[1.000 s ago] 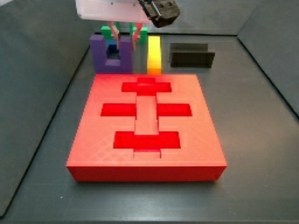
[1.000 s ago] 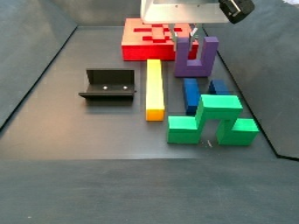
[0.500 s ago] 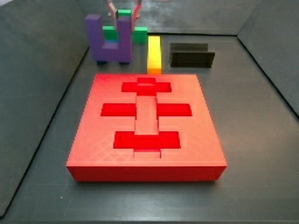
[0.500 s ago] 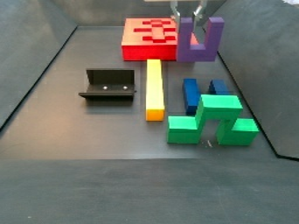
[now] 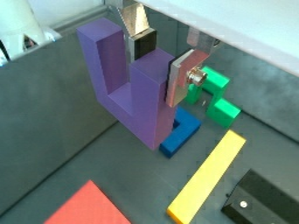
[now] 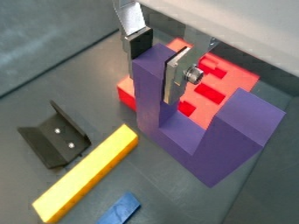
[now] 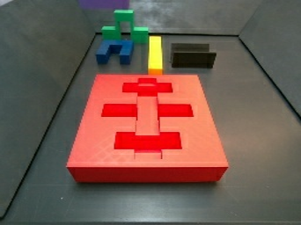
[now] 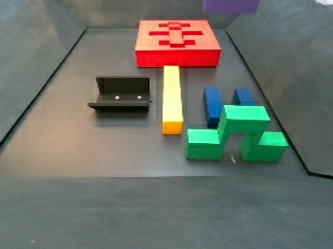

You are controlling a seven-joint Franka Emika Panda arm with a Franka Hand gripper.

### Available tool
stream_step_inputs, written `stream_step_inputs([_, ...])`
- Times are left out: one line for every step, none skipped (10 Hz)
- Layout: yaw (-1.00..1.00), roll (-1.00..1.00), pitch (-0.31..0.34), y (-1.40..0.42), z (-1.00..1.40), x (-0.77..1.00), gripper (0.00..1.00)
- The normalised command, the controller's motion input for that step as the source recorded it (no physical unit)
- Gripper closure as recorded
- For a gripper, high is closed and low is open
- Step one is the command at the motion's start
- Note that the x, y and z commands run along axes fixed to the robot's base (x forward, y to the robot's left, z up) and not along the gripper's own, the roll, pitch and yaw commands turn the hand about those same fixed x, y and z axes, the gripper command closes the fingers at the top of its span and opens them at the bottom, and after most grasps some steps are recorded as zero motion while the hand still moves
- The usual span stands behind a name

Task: Pick up the purple object. Move up. Move to above the board. Insert the purple object.
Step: Move to above the board.

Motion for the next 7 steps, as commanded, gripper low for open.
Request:
stream_step_inputs([0.00,0.00,0.082,0.00,0.38,0.04,1.00])
stream_step_inputs([0.00,0.00,0.049,0.00,0.21,0.02,1.00])
stream_step_inputs([0.03,0.04,0.128,-1.40,0.34,0.42,1.00])
stream_step_inputs([0.04,0.05,0.133,-1.40,0.31,0.42,1.00])
stream_step_inputs([0.03,0.08,0.200,-1.40,0.30,0.48,1.00])
stream_step_inputs([0.02,0.03,0.219,-1.40,0.32,0.54,1.00])
stream_step_inputs([0.01,0.02,0.208,-1.40,0.33,0.55,1.00])
